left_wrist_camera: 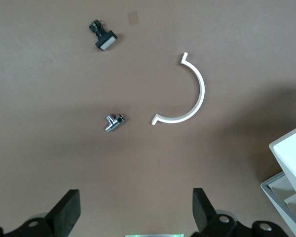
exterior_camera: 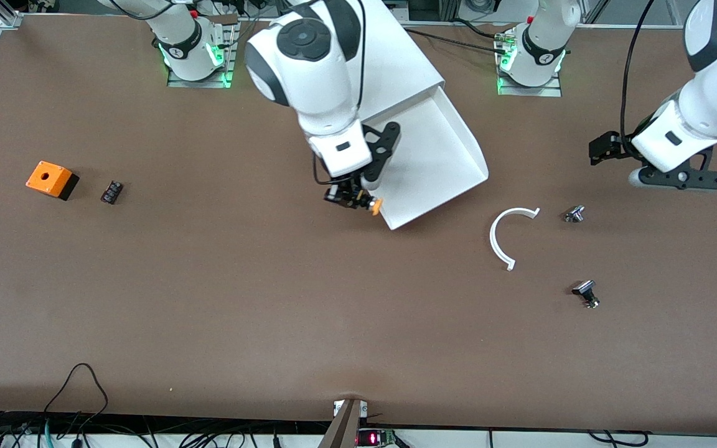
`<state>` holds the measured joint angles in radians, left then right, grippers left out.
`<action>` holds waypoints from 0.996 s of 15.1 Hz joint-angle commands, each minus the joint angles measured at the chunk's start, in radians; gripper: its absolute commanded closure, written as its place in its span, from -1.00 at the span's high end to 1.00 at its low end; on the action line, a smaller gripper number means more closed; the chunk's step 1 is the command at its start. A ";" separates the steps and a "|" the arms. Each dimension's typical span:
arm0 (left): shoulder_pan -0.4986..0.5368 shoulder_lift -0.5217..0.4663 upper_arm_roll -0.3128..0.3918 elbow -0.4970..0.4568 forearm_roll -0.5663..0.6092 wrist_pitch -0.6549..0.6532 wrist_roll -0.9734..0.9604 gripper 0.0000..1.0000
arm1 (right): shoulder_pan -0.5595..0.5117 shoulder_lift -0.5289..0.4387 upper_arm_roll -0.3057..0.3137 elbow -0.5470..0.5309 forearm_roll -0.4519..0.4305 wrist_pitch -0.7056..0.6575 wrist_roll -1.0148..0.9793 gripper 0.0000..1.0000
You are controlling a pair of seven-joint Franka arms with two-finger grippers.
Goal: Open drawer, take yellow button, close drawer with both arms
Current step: 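Lift the yellow button out of the drawer with the right gripper, then push the drawer shut with the left gripper while the right gripper withdraws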
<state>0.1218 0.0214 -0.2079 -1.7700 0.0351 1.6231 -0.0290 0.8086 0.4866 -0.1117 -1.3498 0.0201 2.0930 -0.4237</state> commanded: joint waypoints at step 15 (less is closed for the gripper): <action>-0.261 0.292 -0.047 -0.054 -0.075 0.529 -0.811 1.00 | -0.425 -0.221 -0.003 -0.596 0.005 0.054 0.502 -0.44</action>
<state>-0.1087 0.3178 -0.2606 -1.7860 -0.0213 2.1071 -0.7789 0.4557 0.3450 -0.1342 -1.8095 0.0211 2.0995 0.0659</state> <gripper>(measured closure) 0.000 0.665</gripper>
